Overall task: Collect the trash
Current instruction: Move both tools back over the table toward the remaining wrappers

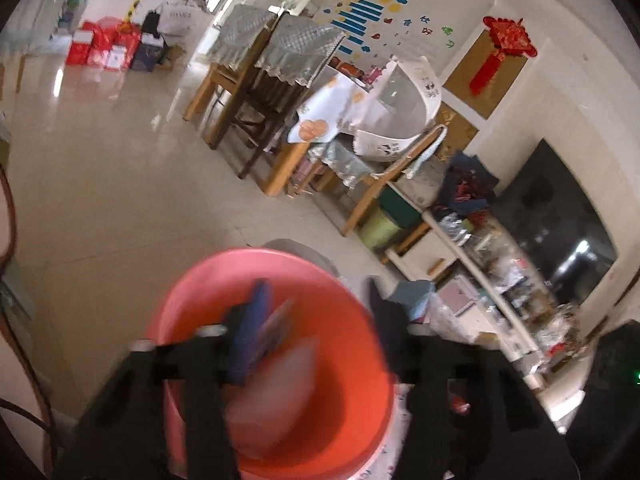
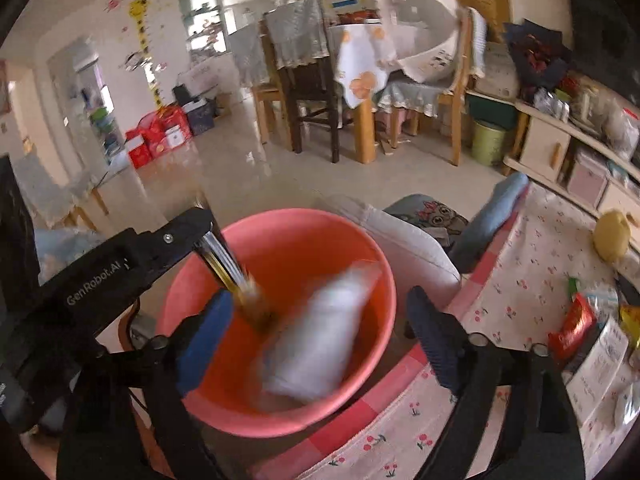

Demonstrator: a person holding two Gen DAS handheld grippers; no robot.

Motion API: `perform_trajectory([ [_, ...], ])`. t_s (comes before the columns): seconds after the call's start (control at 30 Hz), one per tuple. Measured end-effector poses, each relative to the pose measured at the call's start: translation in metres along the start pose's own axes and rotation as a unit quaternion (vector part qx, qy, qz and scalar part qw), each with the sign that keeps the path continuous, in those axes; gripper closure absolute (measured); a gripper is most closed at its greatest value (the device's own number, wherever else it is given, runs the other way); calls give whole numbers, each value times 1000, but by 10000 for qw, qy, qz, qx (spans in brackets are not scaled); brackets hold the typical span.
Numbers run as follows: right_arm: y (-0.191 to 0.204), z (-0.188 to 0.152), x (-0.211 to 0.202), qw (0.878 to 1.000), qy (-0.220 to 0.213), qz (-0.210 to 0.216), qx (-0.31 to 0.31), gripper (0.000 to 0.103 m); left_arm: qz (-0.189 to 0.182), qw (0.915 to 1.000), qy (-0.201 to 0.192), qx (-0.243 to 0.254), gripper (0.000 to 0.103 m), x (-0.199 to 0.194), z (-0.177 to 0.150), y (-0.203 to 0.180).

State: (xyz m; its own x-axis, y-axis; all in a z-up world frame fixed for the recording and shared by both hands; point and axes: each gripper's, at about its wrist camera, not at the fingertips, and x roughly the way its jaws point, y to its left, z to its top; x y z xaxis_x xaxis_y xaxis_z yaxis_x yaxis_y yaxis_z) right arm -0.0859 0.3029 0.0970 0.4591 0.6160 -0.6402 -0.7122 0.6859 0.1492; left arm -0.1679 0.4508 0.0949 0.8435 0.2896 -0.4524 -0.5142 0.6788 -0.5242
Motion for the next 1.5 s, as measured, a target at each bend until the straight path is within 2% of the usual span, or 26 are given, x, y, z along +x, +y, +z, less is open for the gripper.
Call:
perform_trajectory([
  [0.17, -30, -13, -27, 9992, -139, -163, 334, 12, -99, 9994, 101, 321, 22, 6, -5, -16],
  [0.37, -61, -42, -55, 9972, -239, -567, 424, 12, -371, 9957, 146, 838, 15, 10, -23, -45],
  [0.57, -84, -68, -86, 9944, -378, -869, 476, 11, -784, 9898, -221, 1169, 12, -1, -36, -69],
  [0.77, -94, -88, -113, 9899, -621, -1263, 168, 9, -1033, 9840, -127, 1444, 12, 0, -49, -91],
  [0.97, -100, -110, -133, 9859, -740, -1503, -31, 7, -1181, 9735, -178, 1949, 12, -8, -64, -114],
  [1.1, -105, -122, -141, 9838, -748, -1630, -75, 6, -1296, 9616, -109, 2418, 12, -10, -79, -135],
  [1.2, -114, -131, -150, 9821, -817, -1695, 43, 5, -1401, 9538, 22, 2657, 12, -10, -89, -148],
  [1.5, -157, -155, -166, 9782, -703, -1874, 550, 5, -1529, 9395, 326, 3048, 12, -6, -115, -179],
])
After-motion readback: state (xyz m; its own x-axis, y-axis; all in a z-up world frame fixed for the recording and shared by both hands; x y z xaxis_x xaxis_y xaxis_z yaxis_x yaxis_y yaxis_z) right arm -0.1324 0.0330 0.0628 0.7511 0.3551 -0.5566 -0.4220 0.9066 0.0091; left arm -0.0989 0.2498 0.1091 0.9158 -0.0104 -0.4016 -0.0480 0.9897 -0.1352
